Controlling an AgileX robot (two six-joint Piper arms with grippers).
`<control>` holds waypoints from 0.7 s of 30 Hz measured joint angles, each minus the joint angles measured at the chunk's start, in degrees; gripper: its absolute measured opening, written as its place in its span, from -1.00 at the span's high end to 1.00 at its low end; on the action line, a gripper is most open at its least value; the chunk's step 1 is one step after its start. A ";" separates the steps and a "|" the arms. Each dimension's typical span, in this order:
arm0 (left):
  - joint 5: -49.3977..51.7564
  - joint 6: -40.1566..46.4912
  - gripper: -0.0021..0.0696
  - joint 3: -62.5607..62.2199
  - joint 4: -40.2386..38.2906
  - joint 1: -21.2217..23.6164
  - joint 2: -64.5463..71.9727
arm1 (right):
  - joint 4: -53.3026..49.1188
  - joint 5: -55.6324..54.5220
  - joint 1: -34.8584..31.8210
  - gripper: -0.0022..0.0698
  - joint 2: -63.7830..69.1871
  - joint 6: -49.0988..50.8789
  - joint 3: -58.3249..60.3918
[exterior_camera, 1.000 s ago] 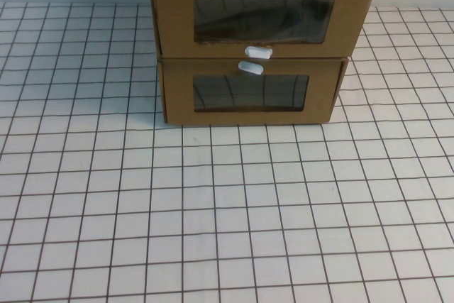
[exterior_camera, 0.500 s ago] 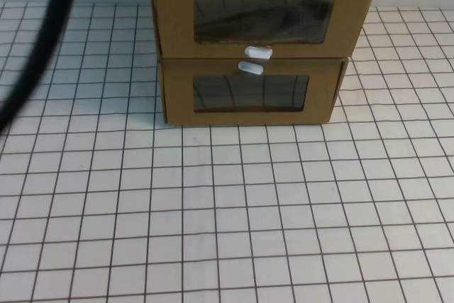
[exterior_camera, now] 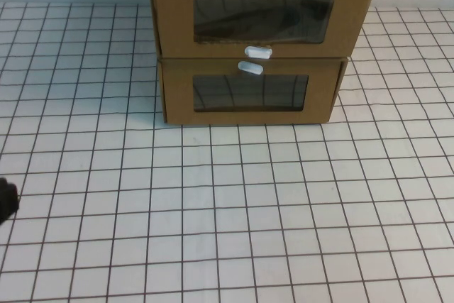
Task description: Close the shoe box
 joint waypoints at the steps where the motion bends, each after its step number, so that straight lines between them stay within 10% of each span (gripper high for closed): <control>1: -2.34 0.12 0.96 3.09 0.04 0.00 -1.93 | -1.55 -0.19 0.00 0.98 -2.14 0.21 2.06; 12: -28.79 0.73 0.96 26.68 0.04 0.00 -7.16 | -5.87 -0.48 0.00 0.98 -7.19 0.36 11.53; 21: -30.97 0.87 0.96 30.04 -0.07 0.00 -7.16 | -5.87 -0.48 0.00 0.98 -7.19 0.36 14.88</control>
